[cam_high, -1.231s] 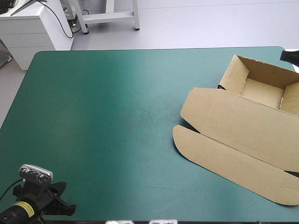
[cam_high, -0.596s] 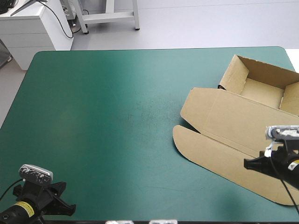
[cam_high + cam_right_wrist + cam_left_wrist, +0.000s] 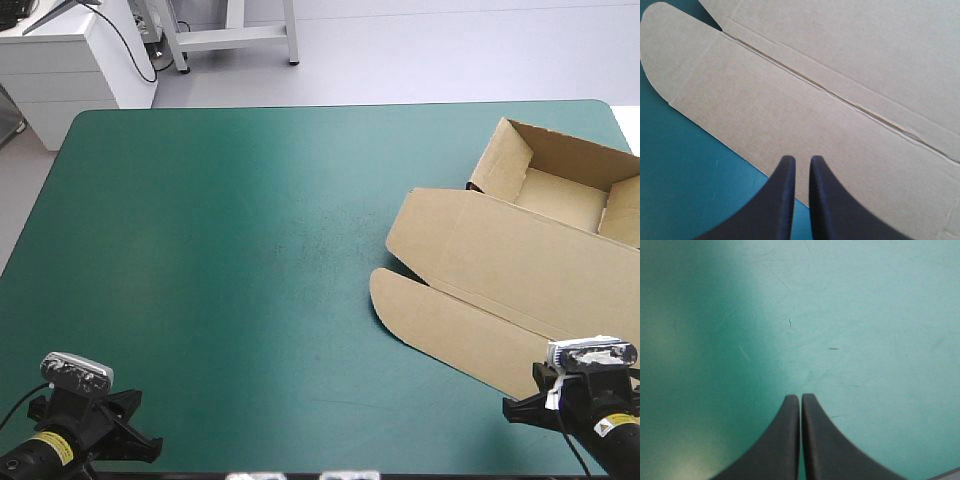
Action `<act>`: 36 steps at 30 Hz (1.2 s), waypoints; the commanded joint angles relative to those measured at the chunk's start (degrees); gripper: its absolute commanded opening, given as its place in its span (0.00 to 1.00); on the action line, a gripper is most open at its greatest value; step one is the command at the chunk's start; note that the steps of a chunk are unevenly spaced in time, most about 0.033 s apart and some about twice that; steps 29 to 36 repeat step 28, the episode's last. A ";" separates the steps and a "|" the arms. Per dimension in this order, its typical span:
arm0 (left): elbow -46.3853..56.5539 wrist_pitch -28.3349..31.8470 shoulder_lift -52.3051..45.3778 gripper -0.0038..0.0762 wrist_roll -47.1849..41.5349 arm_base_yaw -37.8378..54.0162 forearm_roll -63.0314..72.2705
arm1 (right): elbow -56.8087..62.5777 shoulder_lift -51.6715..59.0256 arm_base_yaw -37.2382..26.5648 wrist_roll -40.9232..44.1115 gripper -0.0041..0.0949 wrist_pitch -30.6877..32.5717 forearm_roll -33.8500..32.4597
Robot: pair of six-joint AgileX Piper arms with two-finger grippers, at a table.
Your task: Fold the box
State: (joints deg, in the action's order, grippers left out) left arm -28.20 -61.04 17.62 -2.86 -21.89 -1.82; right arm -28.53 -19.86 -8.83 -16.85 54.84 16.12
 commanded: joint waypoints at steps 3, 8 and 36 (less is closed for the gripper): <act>-1.36 2.28 0.66 0.04 -0.39 -0.25 0.11 | -0.96 -0.06 0.19 -0.56 0.13 -4.77 1.19; -1.36 2.28 0.66 0.04 -0.49 -0.25 0.11 | -0.84 -0.06 0.19 -0.56 0.13 -4.89 1.19; -1.36 2.28 0.66 0.04 -0.30 -0.25 0.11 | -0.84 -0.06 0.19 -0.56 0.13 -5.39 1.19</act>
